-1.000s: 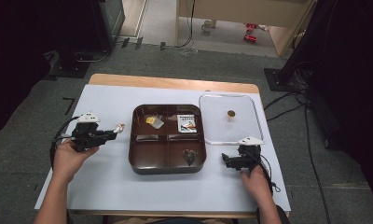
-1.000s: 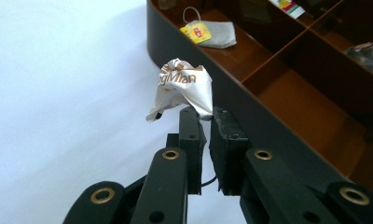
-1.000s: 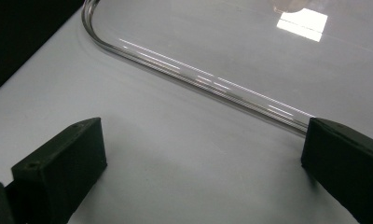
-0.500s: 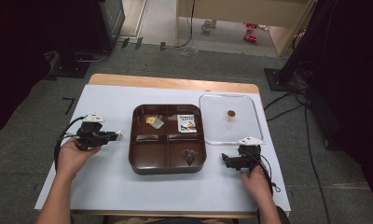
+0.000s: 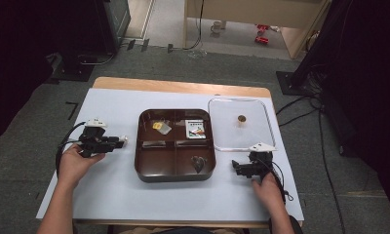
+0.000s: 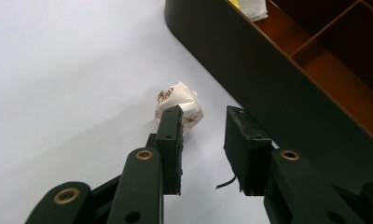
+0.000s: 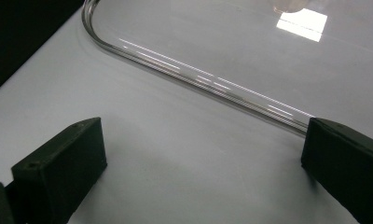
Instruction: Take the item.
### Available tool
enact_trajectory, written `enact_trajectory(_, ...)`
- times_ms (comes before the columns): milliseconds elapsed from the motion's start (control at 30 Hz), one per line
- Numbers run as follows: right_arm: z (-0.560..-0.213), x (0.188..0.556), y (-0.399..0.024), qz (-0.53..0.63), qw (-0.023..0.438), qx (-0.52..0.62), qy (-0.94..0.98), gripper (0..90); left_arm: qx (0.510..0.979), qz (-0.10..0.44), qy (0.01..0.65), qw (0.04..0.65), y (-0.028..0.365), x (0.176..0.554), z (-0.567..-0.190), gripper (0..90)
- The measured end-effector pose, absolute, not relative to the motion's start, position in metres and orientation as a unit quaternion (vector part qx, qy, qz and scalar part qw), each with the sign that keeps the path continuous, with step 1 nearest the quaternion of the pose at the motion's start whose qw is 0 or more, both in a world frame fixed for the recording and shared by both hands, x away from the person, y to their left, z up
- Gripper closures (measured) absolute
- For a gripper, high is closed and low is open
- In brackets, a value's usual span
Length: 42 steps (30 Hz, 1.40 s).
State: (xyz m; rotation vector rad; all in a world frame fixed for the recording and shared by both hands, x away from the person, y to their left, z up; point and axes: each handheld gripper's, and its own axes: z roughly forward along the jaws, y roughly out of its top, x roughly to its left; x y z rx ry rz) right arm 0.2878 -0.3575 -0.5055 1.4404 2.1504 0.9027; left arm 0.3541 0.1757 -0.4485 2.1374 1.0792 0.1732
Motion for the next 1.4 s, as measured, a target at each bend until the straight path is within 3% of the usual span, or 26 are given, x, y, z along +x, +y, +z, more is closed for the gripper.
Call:
enact_trajectory(200, -0.505, 0.288, -0.357, 0.323, 0.199, 0.515, 0.769, 0.0, 0.825, 0.068, 0.419, 0.373, 0.179, 0.352, -0.444, 58.5)
enact_trajectory(567, -0.505, 0.288, -0.358, 0.323, 0.199, 0.515, 0.769, 0.0, 0.815, 0.07, 0.427, 0.385, 0.187, 0.349, -0.441, 53.2)
enact_trajectory(1400, -0.505, 0.288, -0.358, 0.323, 0.197, 0.516, 0.769, 0.0, 0.798, 0.094, 0.464, 0.373, 0.213, 0.343, -0.444, 45.7)
